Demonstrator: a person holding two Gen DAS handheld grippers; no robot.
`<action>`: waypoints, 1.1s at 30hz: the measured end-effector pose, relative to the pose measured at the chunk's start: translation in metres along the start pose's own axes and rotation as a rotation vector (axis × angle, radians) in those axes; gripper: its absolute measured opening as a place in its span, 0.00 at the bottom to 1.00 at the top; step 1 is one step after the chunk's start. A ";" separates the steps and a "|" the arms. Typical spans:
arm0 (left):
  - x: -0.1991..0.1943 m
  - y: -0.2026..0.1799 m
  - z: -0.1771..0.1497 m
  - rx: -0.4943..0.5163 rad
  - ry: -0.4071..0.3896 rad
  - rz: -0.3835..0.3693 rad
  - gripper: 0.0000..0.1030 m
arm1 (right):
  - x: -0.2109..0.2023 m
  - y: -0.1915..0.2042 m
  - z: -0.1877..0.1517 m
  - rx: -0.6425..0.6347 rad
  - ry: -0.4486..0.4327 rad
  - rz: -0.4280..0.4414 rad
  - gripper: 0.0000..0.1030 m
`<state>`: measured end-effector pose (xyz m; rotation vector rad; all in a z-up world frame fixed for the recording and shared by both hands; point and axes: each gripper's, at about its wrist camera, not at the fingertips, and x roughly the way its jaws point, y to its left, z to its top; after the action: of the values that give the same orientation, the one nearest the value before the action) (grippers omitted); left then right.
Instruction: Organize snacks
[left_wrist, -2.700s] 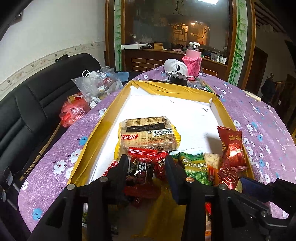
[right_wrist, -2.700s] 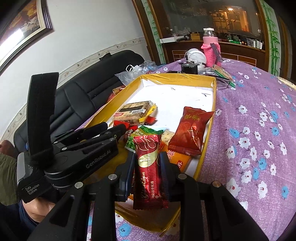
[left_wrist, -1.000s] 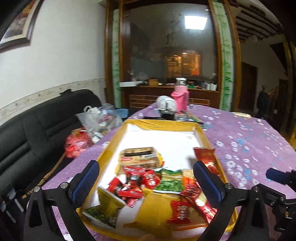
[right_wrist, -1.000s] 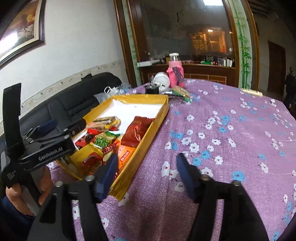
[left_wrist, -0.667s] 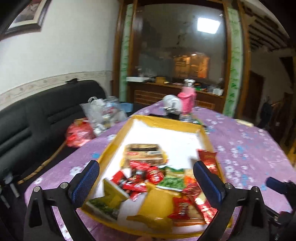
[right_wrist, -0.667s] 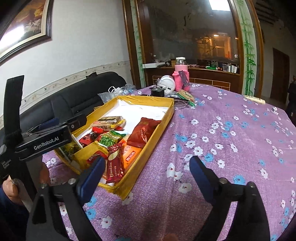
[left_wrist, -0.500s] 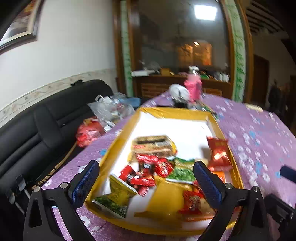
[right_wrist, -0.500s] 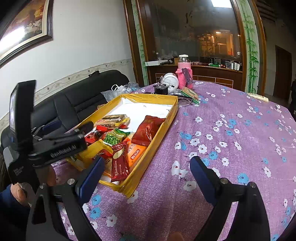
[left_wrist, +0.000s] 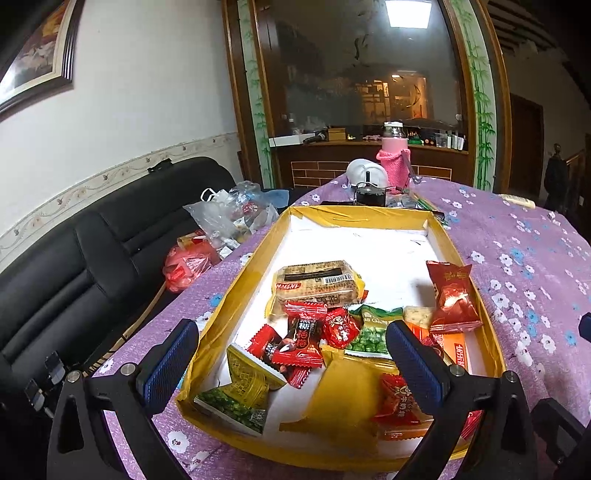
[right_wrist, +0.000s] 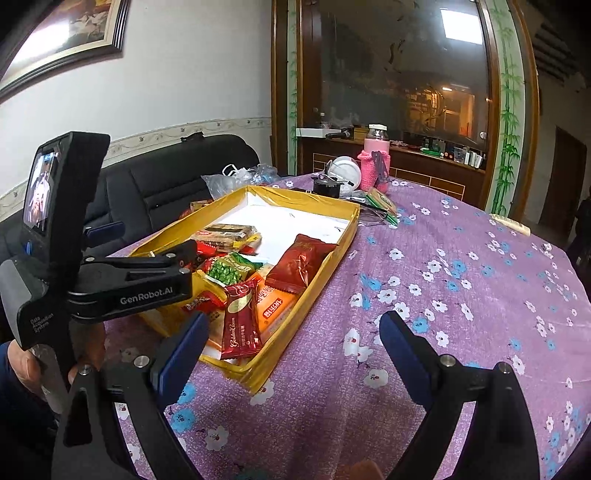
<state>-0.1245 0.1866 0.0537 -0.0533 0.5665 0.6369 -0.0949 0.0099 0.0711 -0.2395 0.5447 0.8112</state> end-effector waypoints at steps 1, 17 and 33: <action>0.000 -0.001 -0.001 0.004 0.000 0.001 1.00 | 0.000 0.000 0.000 0.000 0.002 -0.001 0.91; 0.000 -0.003 -0.002 0.022 0.006 0.005 1.00 | 0.002 0.003 -0.002 -0.021 0.007 -0.005 0.91; 0.002 -0.005 -0.003 0.031 0.009 0.008 1.00 | 0.001 0.005 -0.003 -0.023 0.006 -0.006 0.91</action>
<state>-0.1223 0.1832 0.0496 -0.0246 0.5850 0.6362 -0.0988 0.0129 0.0680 -0.2649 0.5400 0.8117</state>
